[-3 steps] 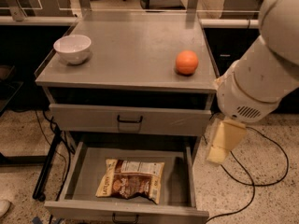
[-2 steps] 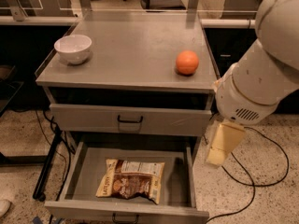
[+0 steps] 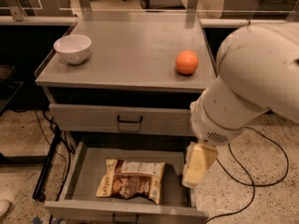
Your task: Pick brown chip bag from middle drawer and place on counter
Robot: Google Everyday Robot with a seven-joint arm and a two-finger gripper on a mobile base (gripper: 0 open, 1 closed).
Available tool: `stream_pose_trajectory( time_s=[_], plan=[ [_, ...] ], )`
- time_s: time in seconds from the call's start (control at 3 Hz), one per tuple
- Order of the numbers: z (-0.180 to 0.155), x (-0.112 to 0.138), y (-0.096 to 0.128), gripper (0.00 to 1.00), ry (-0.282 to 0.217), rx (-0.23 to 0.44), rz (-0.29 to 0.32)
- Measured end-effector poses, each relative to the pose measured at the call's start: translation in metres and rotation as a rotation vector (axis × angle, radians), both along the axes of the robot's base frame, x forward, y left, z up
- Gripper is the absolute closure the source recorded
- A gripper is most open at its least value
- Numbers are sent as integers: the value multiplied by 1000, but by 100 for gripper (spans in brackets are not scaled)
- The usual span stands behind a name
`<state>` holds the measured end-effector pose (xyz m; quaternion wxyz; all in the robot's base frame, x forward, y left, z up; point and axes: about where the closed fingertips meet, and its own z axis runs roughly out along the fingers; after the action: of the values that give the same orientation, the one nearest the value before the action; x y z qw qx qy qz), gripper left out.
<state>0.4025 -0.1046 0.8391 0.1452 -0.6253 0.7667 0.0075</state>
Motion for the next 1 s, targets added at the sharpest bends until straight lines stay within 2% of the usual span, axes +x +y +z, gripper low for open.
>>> stream_pose_trajectory(
  time_s=[0.33,0.67,1.0],
  plan=[
    [-29,-2,33,0,5,9,47],
    [-31,-1,34,0,7,10,46],
    [-78,10,63,0,42,38,20]
  ],
)
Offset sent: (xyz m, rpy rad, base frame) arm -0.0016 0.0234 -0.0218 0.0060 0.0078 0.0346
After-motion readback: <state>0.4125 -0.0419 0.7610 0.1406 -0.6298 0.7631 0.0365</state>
